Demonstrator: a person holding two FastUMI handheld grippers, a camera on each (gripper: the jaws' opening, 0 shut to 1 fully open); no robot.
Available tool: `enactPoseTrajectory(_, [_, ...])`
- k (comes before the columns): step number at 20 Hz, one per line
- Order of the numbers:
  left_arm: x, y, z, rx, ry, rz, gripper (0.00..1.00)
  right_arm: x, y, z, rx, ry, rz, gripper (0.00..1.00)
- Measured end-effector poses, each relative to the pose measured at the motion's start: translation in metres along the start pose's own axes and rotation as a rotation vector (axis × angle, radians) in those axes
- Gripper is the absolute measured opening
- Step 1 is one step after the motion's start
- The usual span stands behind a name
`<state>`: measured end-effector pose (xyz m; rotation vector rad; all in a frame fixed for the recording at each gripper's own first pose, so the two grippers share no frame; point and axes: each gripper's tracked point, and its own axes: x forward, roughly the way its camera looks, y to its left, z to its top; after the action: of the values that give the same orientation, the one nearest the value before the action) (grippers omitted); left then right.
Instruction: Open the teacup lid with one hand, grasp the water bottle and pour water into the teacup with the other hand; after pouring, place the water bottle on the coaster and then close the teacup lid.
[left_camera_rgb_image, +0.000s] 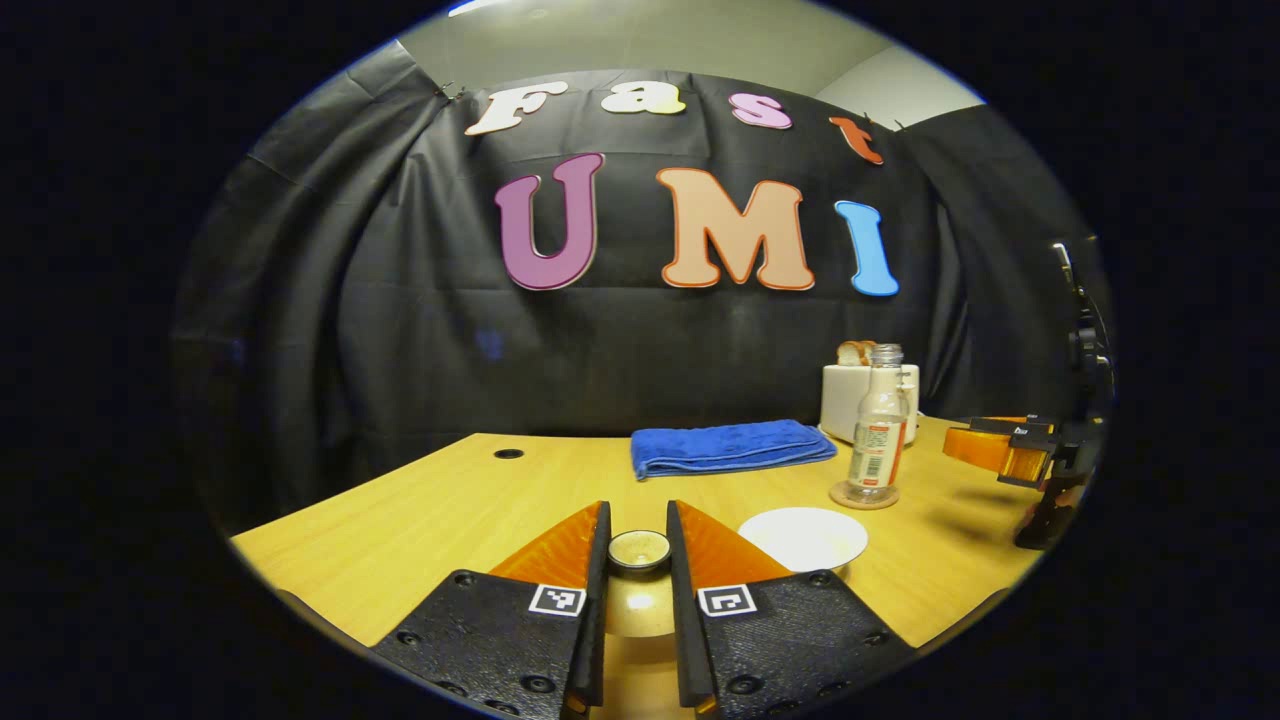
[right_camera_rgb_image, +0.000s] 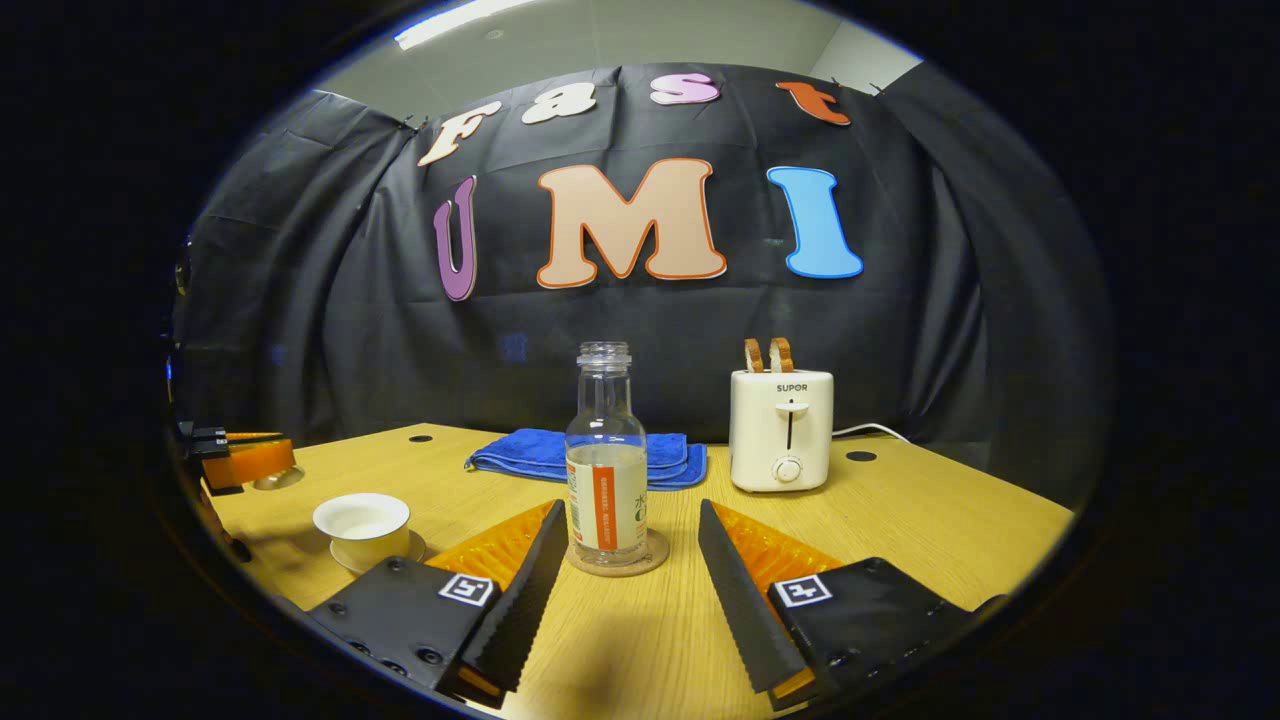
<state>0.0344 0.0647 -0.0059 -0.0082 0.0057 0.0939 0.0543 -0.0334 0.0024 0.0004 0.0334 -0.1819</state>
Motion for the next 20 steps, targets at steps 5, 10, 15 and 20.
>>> enactPoseTrajectory(5, [0.015, -0.032, -0.001, -0.003, 0.001, -0.068, 0.26, -0.017, -0.007, 0.003, -0.001, -0.020, 0.001, 0.85])
enactPoseTrajectory(10, [0.023, -0.054, 0.000, -0.004, 0.002, -0.144, 0.26, -0.027, -0.016, 0.005, -0.002, -0.023, -0.012, 0.86])
enactPoseTrajectory(15, [0.029, -0.069, -0.002, 0.001, 0.009, -0.193, 0.26, -0.030, -0.018, 0.005, -0.001, -0.021, -0.014, 0.86])
enactPoseTrajectory(20, [0.039, -0.090, -0.012, 0.039, 0.069, -0.256, 0.26, -0.033, -0.020, 0.005, -0.001, -0.022, -0.020, 0.86])
